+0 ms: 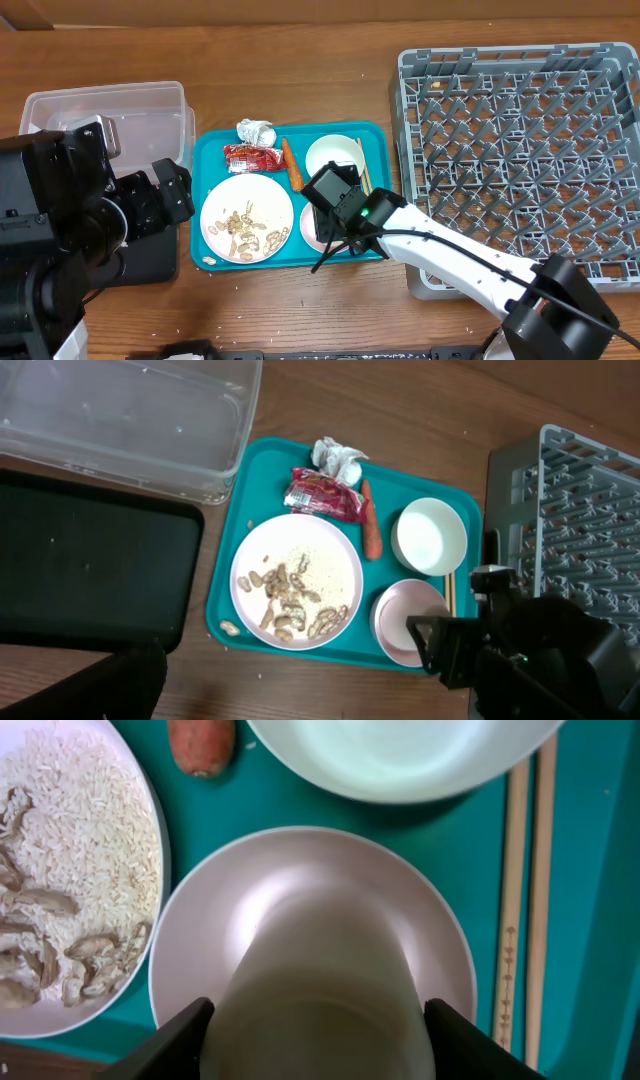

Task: Sort waste into correct bins and load items into the dishwasher
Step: 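Move the right gripper over the white cup and grasp it, then carry the white cup with the right gripper into the dish rack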

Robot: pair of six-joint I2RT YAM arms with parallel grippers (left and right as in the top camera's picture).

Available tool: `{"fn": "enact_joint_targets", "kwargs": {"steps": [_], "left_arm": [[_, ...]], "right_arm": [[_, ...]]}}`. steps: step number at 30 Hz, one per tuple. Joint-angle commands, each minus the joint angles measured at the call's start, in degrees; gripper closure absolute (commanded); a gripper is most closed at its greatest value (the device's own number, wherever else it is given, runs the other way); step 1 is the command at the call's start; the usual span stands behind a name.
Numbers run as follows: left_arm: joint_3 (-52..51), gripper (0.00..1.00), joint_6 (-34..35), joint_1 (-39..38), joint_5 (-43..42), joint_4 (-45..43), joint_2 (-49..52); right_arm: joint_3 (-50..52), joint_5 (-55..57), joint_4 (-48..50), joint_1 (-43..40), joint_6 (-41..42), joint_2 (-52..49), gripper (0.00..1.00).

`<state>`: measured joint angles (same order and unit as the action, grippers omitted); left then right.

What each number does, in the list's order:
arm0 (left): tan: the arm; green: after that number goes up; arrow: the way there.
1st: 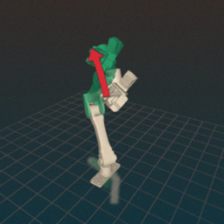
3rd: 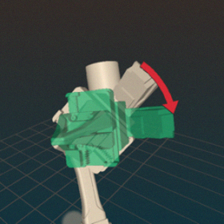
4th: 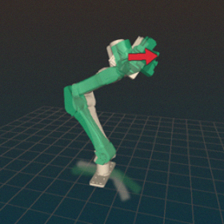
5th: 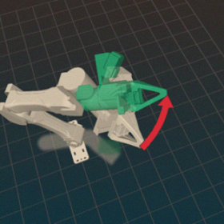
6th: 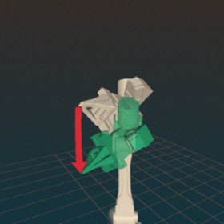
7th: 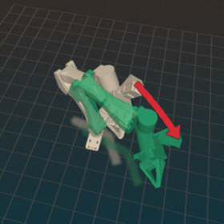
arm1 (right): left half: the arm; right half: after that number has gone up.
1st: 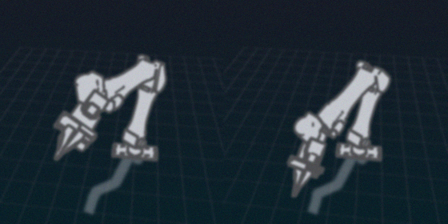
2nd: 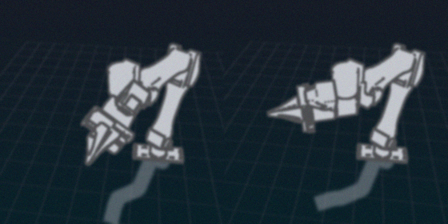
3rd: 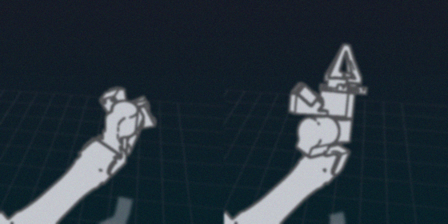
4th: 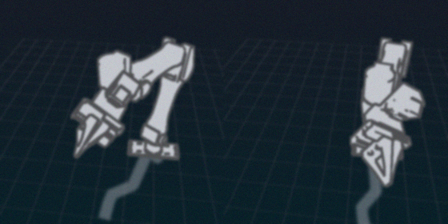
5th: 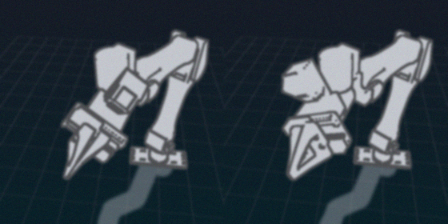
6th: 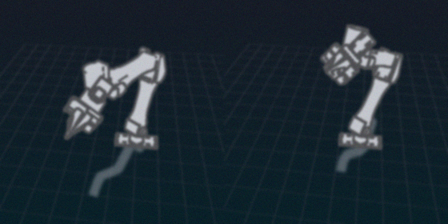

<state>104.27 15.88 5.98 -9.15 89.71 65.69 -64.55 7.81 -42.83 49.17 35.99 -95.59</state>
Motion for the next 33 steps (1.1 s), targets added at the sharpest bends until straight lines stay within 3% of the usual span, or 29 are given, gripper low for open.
{"fn": "enact_joint_targets", "kwargs": {"steps": [1,8,15,19,27,33], "left_arm": [[0.94,0.0,-0.68,-0.39,0.57,0.17,-0.09],[0.94,0.0,-0.66,-0.39,0.57,0.33,-0.09],[0.94,0.0,-0.66,-0.39,0.55,0.31,-0.09],[0.94,0.0,-0.66,-0.39,0.57,0.24,-0.09],[0.94,0.0,-0.63,-0.39,0.31,0.31,-0.09],[0.94,0.0,-0.63,-0.39,0.11,0.33,-0.09]], "right_arm": [[-2.36,0.15,-1.4,0.33,0.04,5.42,0.44],[-5.73,2.1,-9.73,-4.09,0.04,20.57,0.44],[-5.68,7.82,-22.12,-17.49,-0.26,30.49,0.44],[-4.98,7.58,-23.67,-24.92,-4.15,29.83,0.43],[-3.26,7.56,-22.29,-30.29,-6.27,21.22,0.42],[-3.74,3.65,-21.66,-30.01,-6.23,15.43,0.14]]}}
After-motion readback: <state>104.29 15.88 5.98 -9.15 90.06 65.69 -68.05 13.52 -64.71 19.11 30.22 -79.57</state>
